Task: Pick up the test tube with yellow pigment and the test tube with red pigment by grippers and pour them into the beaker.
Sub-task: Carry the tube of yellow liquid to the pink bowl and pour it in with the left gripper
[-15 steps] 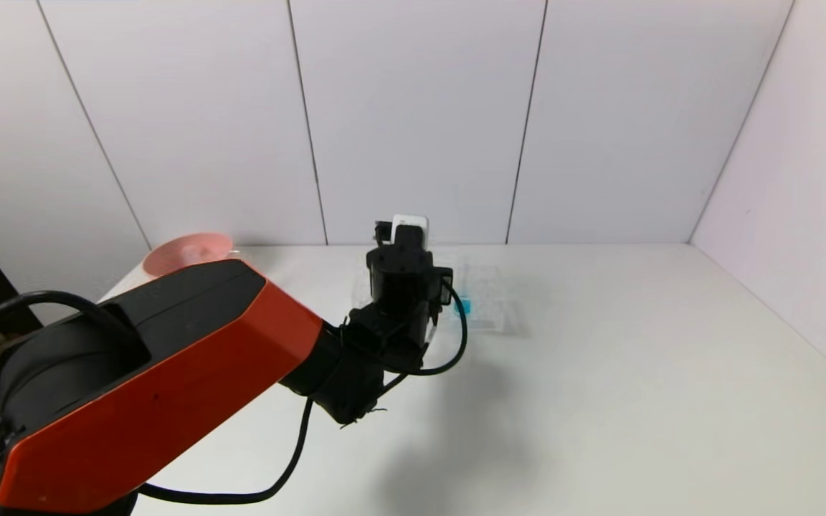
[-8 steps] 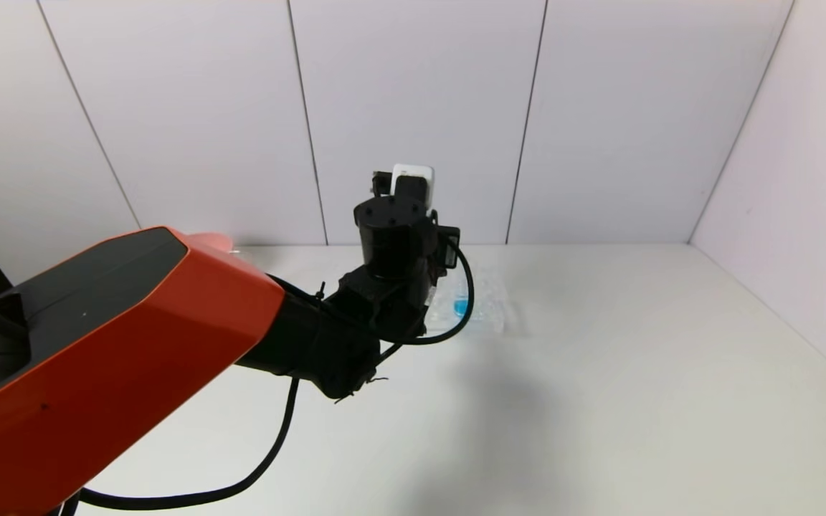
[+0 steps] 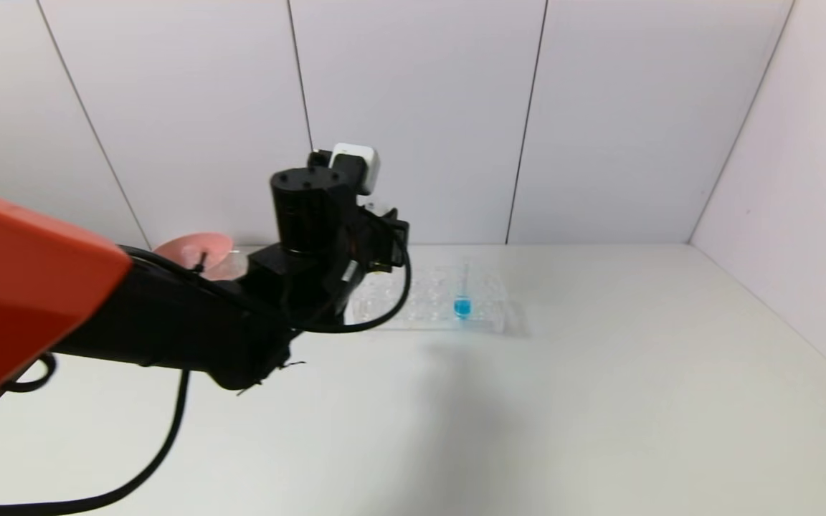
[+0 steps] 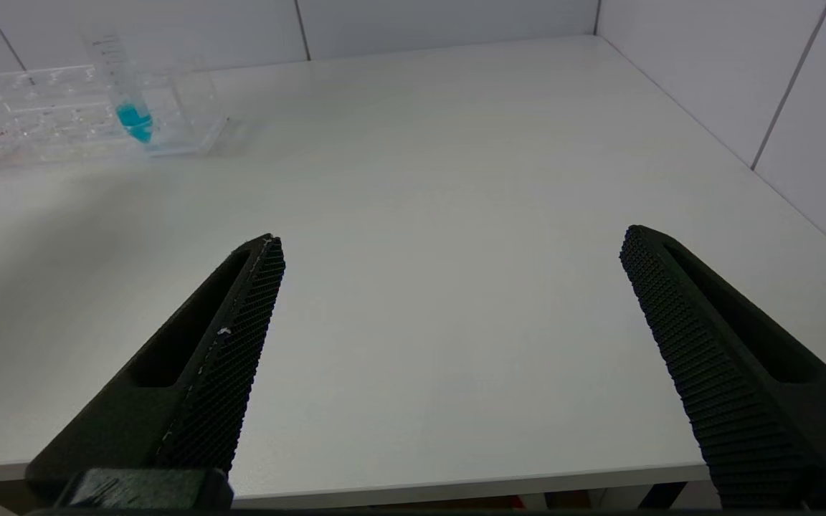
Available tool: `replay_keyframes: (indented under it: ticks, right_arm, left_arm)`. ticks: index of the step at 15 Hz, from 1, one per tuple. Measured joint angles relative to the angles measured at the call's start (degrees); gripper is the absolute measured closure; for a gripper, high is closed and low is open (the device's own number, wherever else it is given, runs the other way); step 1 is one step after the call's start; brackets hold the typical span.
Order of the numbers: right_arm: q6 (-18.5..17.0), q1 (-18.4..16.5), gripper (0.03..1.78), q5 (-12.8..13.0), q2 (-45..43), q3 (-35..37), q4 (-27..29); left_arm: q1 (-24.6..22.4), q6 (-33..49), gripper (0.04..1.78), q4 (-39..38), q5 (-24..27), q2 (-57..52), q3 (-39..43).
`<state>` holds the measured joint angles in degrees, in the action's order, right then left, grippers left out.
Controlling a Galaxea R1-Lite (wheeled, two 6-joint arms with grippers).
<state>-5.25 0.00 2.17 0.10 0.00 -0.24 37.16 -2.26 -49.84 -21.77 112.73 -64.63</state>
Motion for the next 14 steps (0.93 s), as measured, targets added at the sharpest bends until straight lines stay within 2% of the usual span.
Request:
replay_keyframes:
  ticks: [2,5,8,11,12,14]
  right_arm:
    - [0.0,0.0,0.1,0.0,0.0,0.0,0.0]
    - [0.0,0.0,0.1,0.0,0.0,0.0,0.0]
    - [0.0,0.0,0.1,0.0,0.0,0.0,0.0]
    - [0.0,0.0,0.1,0.0,0.0,0.0,0.0]
    - [0.0,0.0,0.1,0.0,0.0,0.0,0.0]
    - [0.0,0.0,0.1,0.0,0.0,0.0,0.0]
  left_arm:
    - [-6.7,0.2,1.37,5.4,8.1,-7.1,5.2]
    - [-19.7,0.3,1.37,15.9,22.8,-16.9,9.3]
    - [-32.5,-0.6,1.37,25.9,37.3,-23.5,10.3]
    - [-43.4,-5.3,1.37,32.1,50.7,-25.4,8.9]
    - [-45.7,-7.6,1.37,34.2,53.5,-24.7,7.4]
    - [-48.4,-13.3,1.37,39.4,55.6,-21.7,3.1]
